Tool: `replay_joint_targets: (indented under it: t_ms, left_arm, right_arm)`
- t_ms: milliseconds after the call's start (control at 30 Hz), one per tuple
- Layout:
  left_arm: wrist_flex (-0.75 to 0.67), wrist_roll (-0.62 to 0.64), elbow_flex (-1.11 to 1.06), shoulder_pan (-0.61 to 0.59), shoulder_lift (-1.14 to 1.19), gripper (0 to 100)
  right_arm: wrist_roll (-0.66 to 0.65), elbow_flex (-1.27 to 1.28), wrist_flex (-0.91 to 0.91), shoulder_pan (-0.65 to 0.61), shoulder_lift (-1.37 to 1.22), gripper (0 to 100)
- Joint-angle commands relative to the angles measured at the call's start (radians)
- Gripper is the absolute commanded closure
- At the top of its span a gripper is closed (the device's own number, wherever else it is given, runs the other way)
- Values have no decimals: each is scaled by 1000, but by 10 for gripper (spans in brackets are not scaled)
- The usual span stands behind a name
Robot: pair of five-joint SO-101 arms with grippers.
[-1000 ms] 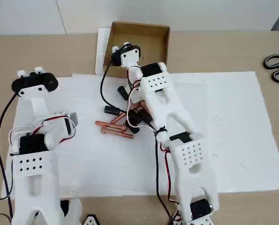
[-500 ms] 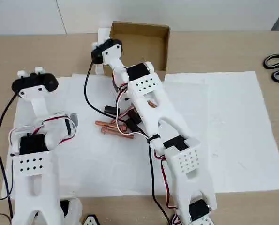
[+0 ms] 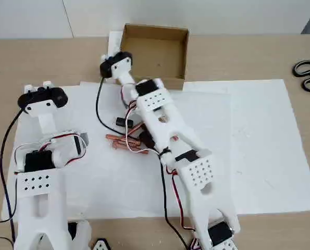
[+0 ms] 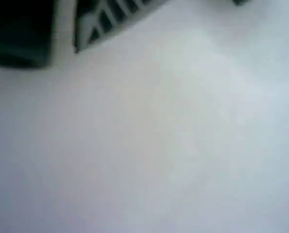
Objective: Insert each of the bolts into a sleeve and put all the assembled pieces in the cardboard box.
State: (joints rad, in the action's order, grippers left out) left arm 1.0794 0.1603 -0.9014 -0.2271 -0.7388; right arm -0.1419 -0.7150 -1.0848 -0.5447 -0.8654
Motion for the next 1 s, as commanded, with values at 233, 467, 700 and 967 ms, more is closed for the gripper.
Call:
replay_joint_targets:
  t_ms: [233, 467, 700, 967]
  left_arm:
    - [-21, -2, 4, 9, -3, 803]
    - [-21, -2, 4, 9, -3, 803]
    - [-21, -2, 4, 8, -3, 803]
    - [-21, -2, 4, 8, -3, 803]
  right_arm:
    - [9, -48, 18, -5, -36, 880]
    - [8, -44, -12, 7, -38, 887]
    - [12, -60, -74, 41, -24, 988]
    - [14, -273, -338, 88, 101, 995]
